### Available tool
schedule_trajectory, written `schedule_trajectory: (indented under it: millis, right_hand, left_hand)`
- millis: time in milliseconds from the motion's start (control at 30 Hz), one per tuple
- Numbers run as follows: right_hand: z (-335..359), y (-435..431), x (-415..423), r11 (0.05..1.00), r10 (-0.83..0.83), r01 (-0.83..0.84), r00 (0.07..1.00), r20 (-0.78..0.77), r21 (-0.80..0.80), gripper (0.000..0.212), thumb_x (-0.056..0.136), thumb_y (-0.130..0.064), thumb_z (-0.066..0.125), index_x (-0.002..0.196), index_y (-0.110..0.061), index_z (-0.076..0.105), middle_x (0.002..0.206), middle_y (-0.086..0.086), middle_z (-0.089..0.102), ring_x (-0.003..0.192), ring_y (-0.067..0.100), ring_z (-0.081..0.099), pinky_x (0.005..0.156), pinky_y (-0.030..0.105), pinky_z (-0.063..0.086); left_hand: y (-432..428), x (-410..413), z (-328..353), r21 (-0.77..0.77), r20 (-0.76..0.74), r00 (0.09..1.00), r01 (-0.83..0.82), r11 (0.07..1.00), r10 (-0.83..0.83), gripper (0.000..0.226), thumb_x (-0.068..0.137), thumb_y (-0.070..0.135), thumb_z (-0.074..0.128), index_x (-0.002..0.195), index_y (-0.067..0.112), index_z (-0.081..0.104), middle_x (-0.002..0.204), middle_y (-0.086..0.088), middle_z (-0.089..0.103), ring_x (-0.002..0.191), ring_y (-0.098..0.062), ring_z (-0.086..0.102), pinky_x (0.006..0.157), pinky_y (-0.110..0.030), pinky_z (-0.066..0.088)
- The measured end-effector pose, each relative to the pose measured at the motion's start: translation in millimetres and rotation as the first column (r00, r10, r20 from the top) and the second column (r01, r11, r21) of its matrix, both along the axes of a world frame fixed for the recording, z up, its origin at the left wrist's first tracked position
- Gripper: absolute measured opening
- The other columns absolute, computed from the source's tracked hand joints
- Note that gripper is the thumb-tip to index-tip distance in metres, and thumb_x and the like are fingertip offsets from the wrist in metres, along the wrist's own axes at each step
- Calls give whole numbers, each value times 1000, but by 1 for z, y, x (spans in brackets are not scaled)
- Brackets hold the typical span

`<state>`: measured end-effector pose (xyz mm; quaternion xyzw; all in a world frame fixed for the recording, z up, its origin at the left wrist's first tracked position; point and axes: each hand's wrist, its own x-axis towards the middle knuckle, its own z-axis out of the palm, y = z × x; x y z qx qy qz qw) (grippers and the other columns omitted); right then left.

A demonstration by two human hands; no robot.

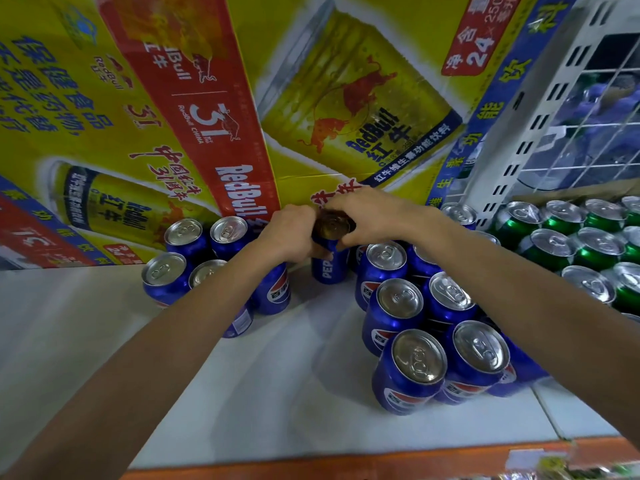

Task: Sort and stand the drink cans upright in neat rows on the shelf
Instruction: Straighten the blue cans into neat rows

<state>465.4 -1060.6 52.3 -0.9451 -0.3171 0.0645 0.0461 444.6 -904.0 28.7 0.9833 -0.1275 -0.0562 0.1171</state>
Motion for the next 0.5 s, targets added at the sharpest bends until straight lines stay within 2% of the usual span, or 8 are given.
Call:
schedule_trajectory:
  millis: [67,167,233,333,400,500]
  right_hand:
    - [-4,2,0,1000,-2,2,999,48,-1,46,77,-30,73,118,-19,56,112,5,64,101,24,59,77,31,45]
    - [-8,4,3,999,-42,43,996,75,-11,32,78,-31,69,106,-16,61,100,6,65,93,25,60,71,32,47]
    - [-9,8,0,995,-91,97,986,140,-36,27,77,-35,65,93,-14,60,89,5,62,85,24,60,63,31,44]
    - [-10,13,-8,983,-123,155,952,282,-94,28,79,-39,59,79,-11,54,78,4,52,75,22,51,60,29,37]
    - [-6,12,-8,991,-109,122,972,209,-50,36,81,-47,56,79,-11,54,77,3,53,73,21,50,59,30,38]
    - [2,5,-3,1000,13,-13,999,-37,4,33,78,-40,65,102,-19,58,92,3,64,85,22,59,70,36,49]
  left_hand:
    - [-3,-1,-1,-26,-2,1000,-13,1000,13,66,69,39,82,122,13,54,118,-11,63,107,-31,58,82,-36,45]
    - [-6,-5,0,-54,-27,999,-43,998,42,68,72,32,81,126,8,47,122,-14,59,110,-32,55,83,-36,44]
    - [-6,-9,2,-51,-36,998,-53,997,51,75,70,39,81,127,7,44,121,-13,55,110,-30,54,82,-35,42]
    - [-7,-13,2,93,11,1000,-24,995,23,72,67,58,76,117,12,52,111,-9,58,98,-27,56,74,-34,42]
    - [-6,-13,2,120,1,1000,-21,993,21,65,68,60,74,109,13,56,102,-7,60,88,-24,55,70,-33,40]
    - [-1,-11,3,49,-4,1000,1,999,-1,53,74,41,78,111,10,57,99,-6,58,93,-26,58,71,-32,41]
